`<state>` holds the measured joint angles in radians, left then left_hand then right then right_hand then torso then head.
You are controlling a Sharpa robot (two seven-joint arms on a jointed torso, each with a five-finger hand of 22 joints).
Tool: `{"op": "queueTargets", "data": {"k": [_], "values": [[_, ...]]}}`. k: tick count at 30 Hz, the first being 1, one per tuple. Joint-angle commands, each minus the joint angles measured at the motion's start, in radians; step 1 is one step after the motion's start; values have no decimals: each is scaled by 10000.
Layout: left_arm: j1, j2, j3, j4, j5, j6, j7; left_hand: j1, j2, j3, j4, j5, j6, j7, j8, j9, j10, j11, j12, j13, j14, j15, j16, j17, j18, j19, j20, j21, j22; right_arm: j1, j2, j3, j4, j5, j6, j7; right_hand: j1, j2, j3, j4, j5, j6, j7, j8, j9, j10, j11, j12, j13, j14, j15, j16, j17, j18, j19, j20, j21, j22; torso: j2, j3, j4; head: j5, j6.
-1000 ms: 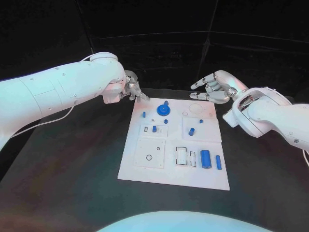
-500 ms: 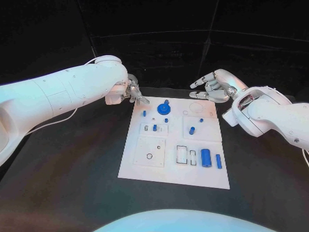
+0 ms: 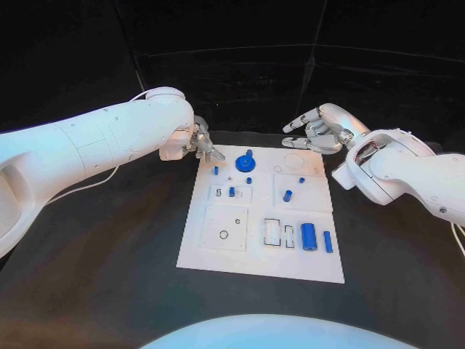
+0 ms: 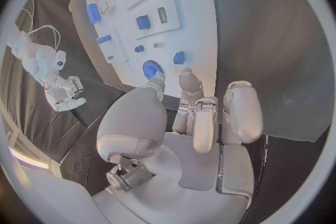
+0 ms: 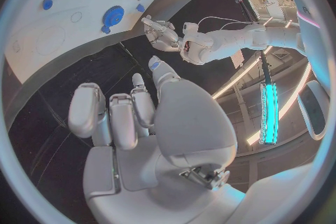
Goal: Assemble the parts on the task board
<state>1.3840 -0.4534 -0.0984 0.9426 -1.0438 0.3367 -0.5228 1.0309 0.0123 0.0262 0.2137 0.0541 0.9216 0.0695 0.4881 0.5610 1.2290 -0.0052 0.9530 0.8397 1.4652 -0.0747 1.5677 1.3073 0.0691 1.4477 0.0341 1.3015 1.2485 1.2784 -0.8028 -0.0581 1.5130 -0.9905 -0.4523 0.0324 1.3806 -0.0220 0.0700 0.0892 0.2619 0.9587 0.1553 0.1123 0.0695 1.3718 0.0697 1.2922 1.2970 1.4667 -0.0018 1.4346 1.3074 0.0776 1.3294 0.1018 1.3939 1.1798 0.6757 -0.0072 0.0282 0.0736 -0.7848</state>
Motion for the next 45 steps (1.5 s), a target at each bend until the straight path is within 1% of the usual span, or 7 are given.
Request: {"op": "queueTargets", "data": {"k": [1, 3, 8, 20, 22, 32, 45], "values": [[-5, 92, 5, -86, -14, 338, 66, 119, 10, -65, -4, -52, 19, 6, -67, -15, 56, 15, 70, 16, 1056, 71, 31, 2635, 61, 11, 59, 49, 16, 18, 26, 8, 7, 21, 23, 112, 22, 0, -56, 10, 71, -13, 25, 3, -10, -60, -8, -25, 3, 509, -49, -25, 166, 63, -43, 13, -30, -1, 0, -13, 18, -24, -15], [-19, 156, 5, -142, -14, 367, 81, 145, 24, -77, -9, -51, 23, 6, -71, -18, 60, 15, 78, 21, 1056, 71, 31, 2635, 61, 12, 59, 49, 18, 18, 41, 8, -2, 21, 36, 117, 21, -1, -57, 10, 72, -14, 25, 2, -10, -59, -7, -24, 5, 509, -49, -24, 168, 62, -41, 13, -29, 1, 6, -15, 18, -18, -11], [-49, 307, 6, -323, -14, 429, 86, 230, 65, -115, -32, -51, 35, 6, -85, -28, 58, 15, 82, 18, 1056, 71, 31, 2635, 60, 14, 61, 49, 22, 18, 56, 8, -14, 21, 43, 110, 21, -1, -57, 10, 72, -14, 25, 2, -10, -59, -7, -24, 5, 509, -49, -24, 168, 62, -41, 13, -29, 1, 3, 8, 20, -20, -13], [-130, 535, 3, -644, -49, 473, 78, 373, 140, -169, -78, -49, 49, 9, -110, -44, 60, 18, 99, 27, 1056, 75, 31, 2635, 60, 13, 65, 45, 25, 20, 53, 8, -34, 21, 52, 75, 16, 2, -61, 17, 83, -17, 26, 2, -10, -67, -6, -33, -4, 509, -48, -26, 167, 64, -46, 14, -35, -8, 2, 2, 35, 7, -19], [-149, 561, 2, -688, -71, 469, 88, 404, 161, -177, -88, -49, 53, 9, -115, -47, 64, 18, 111, 38, 1056, 76, 31, 2635, 61, 12, 65, 42, 23, 20, 43, 8, -36, 21, 54, 69, 15, 2, -61, 18, 84, -17, 26, 2, -10, -64, -6, -29, -1, 511, -48, -23, 172, 63, -43, 14, -33, -4, 0, -7, 23, 12, -23], [-279, 678, 3, -919, -102, 429, 173, 516, 224, -205, -134, -48, 71, 9, -129, -56, 70, 18, 125, 44, 1056, 77, 31, 2635, 58, 17, 68, 48, 37, 20, 53, 8, -38, 21, 65, 65, 15, 2, -61, 18, 84, -17, 26, 2, -10, -64, -6, -29, -1, 511, -48, -23, 172, 63, -43, 14, -33, -4, -4, -4, 34, -6, -15], [-354, 752, 4, -1033, -104, 472, 238, 768, 307, -260, -274, -48, 97, 11, -161, -75, 64, 19, 134, 36, 1056, 79, 31, 2635, 56, 21, 71, 51, 53, 20, 92, 8, -61, 21, 77, 66, 11, 9, -64, 26, 96, -16, 26, 5, -8, -61, -6, -24, 5, 509, -47, -28, 166, 62, -40, 15, -34, -2, 2, 1, 21, 11, 1]]}}
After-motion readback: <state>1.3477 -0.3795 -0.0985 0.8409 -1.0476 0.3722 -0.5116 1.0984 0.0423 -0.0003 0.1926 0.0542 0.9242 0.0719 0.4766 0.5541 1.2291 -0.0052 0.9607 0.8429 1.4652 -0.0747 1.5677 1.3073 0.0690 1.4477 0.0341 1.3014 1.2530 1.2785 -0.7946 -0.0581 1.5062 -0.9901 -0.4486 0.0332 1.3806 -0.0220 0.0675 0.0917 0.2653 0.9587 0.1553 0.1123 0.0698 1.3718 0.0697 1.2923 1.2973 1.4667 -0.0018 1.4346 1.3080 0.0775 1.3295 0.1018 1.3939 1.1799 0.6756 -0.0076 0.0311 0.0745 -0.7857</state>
